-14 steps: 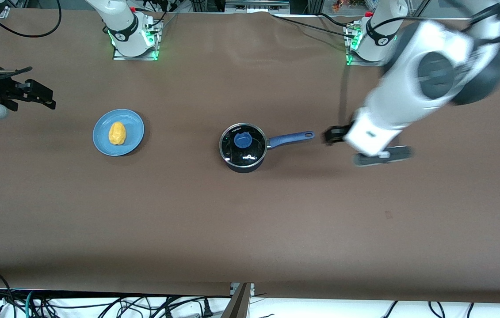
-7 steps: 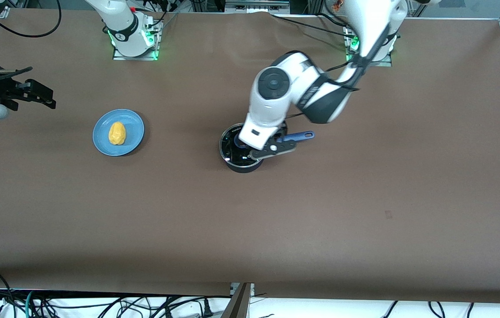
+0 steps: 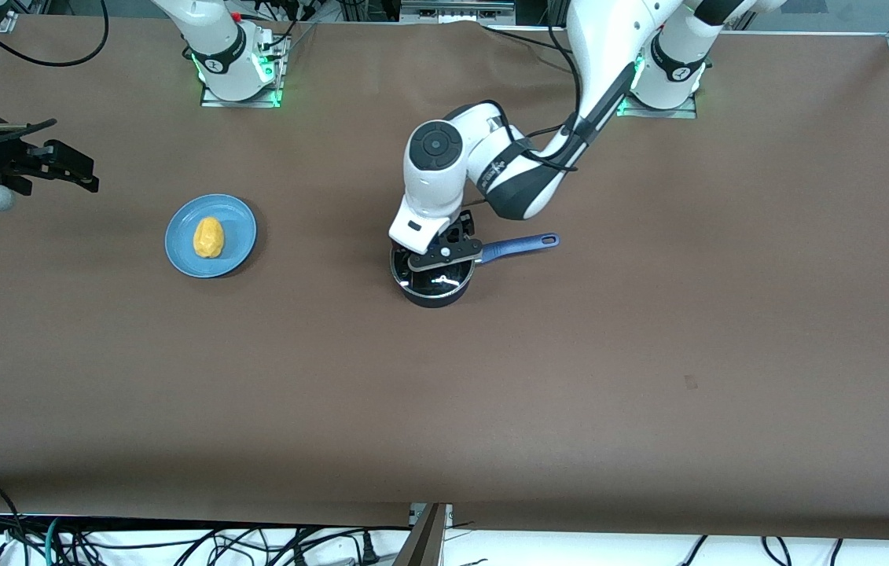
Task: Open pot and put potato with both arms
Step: 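Lower the left gripper and grasp the blue knob of the lid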
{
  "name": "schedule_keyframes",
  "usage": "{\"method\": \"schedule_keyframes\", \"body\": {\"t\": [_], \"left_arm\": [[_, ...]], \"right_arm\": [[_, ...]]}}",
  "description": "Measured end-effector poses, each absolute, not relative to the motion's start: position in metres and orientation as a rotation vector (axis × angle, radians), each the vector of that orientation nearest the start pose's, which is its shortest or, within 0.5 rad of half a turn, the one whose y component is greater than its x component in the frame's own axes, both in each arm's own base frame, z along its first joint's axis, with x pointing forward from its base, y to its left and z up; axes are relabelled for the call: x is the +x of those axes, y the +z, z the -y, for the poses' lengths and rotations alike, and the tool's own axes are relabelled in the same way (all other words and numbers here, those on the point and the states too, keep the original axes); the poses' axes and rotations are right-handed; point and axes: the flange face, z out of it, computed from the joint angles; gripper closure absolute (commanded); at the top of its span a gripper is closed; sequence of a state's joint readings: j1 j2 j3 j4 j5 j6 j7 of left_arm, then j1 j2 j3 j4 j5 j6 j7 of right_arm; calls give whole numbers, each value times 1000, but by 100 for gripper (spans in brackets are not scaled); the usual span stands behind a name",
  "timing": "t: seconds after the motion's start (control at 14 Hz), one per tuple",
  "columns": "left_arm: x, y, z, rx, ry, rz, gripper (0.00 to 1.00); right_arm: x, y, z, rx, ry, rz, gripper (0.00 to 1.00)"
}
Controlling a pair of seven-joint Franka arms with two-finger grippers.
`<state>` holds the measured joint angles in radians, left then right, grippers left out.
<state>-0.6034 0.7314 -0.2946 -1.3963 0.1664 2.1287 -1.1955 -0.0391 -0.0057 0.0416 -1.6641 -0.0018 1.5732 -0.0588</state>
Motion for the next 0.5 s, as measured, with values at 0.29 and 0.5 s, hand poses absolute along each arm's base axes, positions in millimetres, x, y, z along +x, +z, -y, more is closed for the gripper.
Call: {"method": "schedule_keyframes", "body": {"t": [0.29,0.5], "left_arm": [[494,289,541,-3155,26,467,37],[495,289,540,-3155,21,472,47]], "right_arm": [[549,584,-1,-3137,135,96,0],[549,584,-1,-3137,136,96,0]]}}
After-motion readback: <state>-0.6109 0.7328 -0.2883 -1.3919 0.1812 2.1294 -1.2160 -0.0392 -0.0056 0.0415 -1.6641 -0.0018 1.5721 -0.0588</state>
